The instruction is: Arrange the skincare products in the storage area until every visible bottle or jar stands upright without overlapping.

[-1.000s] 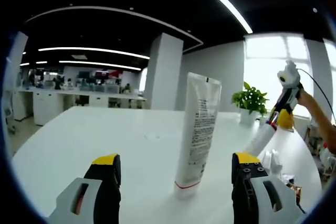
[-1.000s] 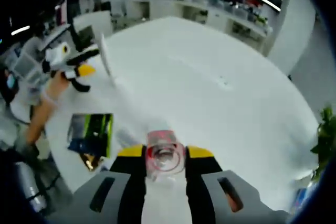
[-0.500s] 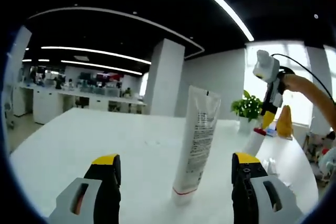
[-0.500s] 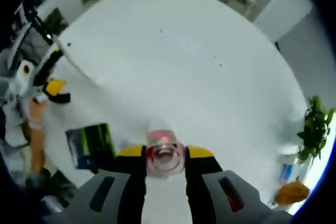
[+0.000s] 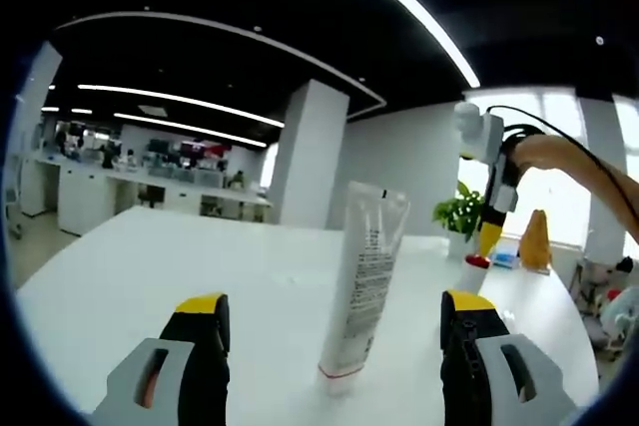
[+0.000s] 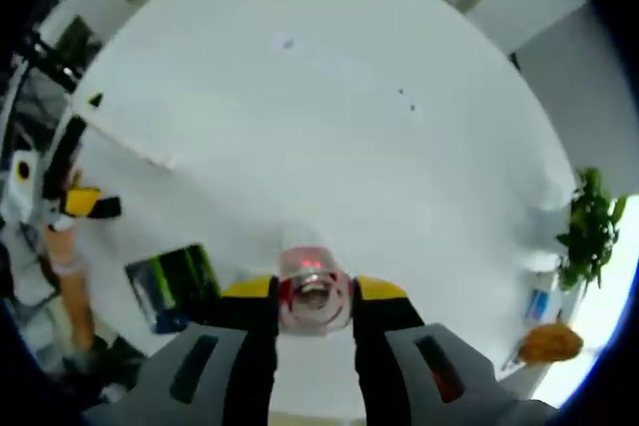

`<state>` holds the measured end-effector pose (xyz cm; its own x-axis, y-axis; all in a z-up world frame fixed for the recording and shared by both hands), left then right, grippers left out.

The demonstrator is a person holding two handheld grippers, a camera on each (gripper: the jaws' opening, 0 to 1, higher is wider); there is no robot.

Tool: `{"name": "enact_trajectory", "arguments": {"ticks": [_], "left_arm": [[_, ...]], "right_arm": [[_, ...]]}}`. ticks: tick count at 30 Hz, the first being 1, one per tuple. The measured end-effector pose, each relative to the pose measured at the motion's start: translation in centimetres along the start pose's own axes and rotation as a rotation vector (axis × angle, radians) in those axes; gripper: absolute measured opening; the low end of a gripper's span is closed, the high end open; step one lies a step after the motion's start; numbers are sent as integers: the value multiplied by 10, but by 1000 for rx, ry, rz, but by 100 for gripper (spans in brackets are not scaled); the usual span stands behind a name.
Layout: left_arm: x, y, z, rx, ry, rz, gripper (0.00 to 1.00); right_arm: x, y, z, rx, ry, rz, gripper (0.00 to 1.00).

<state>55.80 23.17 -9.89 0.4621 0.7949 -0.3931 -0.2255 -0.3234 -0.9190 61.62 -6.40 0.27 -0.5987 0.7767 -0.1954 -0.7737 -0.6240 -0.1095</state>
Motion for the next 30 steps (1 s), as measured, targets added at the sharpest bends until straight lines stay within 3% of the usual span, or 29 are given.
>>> {"name": "enact_trajectory", "arguments": {"ticks": [2,6,11,13,15,18,21,25,27,29,30], "left_arm": [[-1,-1,1,-3,2,1,89],[-3,-3,1,-17,10,6,90],[-4,-5,0,-22,16,6,90],[-4,-5,0,-23,16,7,90],[-4,-5,-1,-27,18,12,90],[-3,-5,-2,-28,20,15,90],[-4,-4,-1,-28,18,14,90],[-3,-4,-2,-32,17,18,90],[-2,-4,-2,-31,15,20,90],[-1,-4,-3,-30,13,21,90],[0,-4,-3,-30,11,21,90]], "right_arm": [[0,-1,-1,-17,5,-7,26],[21,10,-5,-44,17,28,27],[14,-1,-7,-10,42,54,28],[12,-2,-9,-22,72,193,30],[21,12,-18,-12,88,315,41],[20,9,-25,37,42,280,60],[16,-1,-23,-46,-7,299,67],[7,-5,-13,-116,-3,317,84],[3,-8,-9,-192,-2,349,99],[0,-6,-4,-272,-34,376,100],[-2,-6,0,-356,-63,357,100]]}}
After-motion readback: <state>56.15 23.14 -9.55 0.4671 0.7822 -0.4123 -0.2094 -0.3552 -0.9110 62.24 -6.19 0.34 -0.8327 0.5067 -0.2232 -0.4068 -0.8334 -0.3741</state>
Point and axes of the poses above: the point that each gripper's makers call its tool centre point, and the gripper's own axes: z roughly backward along the fingers, x roughly to its left, y roughly out of its underside, the point moved 9 cm from there along z, roughly backward along the fingers, and after that the axes turned 8 degrees about z, right-handed, at the moved point
